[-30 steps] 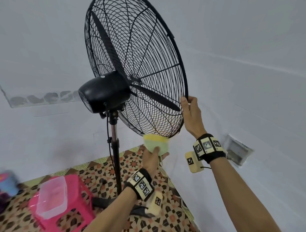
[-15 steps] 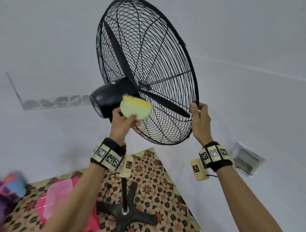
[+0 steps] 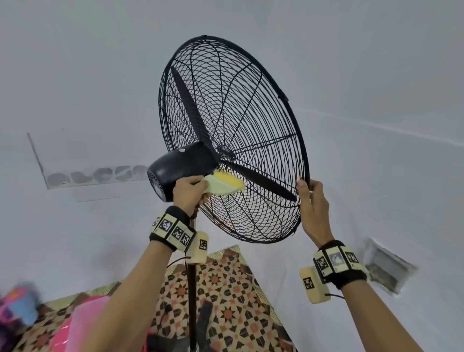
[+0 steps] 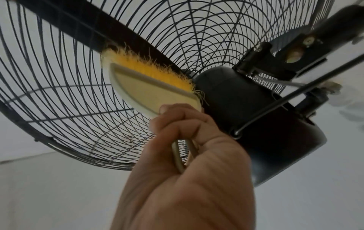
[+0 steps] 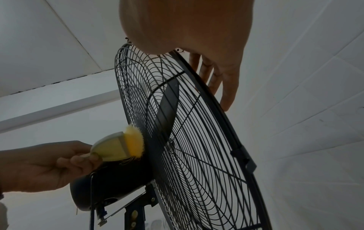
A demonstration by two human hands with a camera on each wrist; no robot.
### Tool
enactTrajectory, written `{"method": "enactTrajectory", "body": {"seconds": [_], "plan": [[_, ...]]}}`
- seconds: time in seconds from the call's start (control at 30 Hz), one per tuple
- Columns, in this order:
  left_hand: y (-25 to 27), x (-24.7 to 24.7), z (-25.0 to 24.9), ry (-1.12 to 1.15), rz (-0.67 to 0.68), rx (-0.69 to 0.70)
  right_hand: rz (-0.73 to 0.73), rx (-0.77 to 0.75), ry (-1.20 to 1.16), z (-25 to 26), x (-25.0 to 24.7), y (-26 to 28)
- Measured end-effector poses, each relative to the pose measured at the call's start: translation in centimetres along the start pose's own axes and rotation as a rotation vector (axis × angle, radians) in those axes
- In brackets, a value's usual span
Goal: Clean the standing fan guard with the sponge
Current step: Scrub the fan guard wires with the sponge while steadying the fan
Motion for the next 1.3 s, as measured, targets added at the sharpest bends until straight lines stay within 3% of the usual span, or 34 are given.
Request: {"method": "enactTrajectory", "body": {"seconds": [0.1,0.27,0.43,0.57,0.6,0.77,0.87,1.07,1.23,1.3], "plan": [[-0.1,0.8,-0.1,0.048,0.028,-0.047,-0.014,-0.003,-0.004,-0.1,0.3,-0.1],[1.2,1.0,-0.2,0.158,0.265,-0.099,-0.026,0.002,-0.007,-0.4,0.5,-0.3],[1.0,0.6,0.1,0.11,-0.014,-0.032,-0.025,-0.012,-0.006,-0.2,0.8,-0.3],[2.5,2.3,-0.5,0.171,0.266,-0.043,-0.048,-0.006,-0.002,-0.5,0.5,-0.4],[2.6,2.1,-0.6,0.17,0.275,-0.034,-0.039,-0.011,0.002,-0.5,0.4,-0.4],[1.7,1.1,0.1,0.099,-0.007,-0.003,-0.016,-0.027,0.008,0.1,0.7,-0.4],[2.3,2.1,0.0,0.172,0.033,0.018,-0.016,-0.007,0.001,-0.2,0.6,-0.5],[3.8,2.6,-1.3,0.557,0.16,0.05,0.008,0.004,-0.012,-0.1,0.5,-0.3],[4.8,4.0,-2.4,0.378,0.225,0.259,-0.037,-0.007,-0.015,0.0,0.7,-0.2],[4.5,4.0,-2.1,0.326,0.189,0.258,-0.036,-0.014,-0.003,-0.4,0.4,-0.3]]}}
Point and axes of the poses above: each hand's wrist, its own y-axis away from the middle knuckle, its own x-axis out of the palm, z = x × y, the point moved 6 cm from there along -y, towards the middle knuckle, and after that the axes turned 10 degrees about x, right-handed, at the moved point
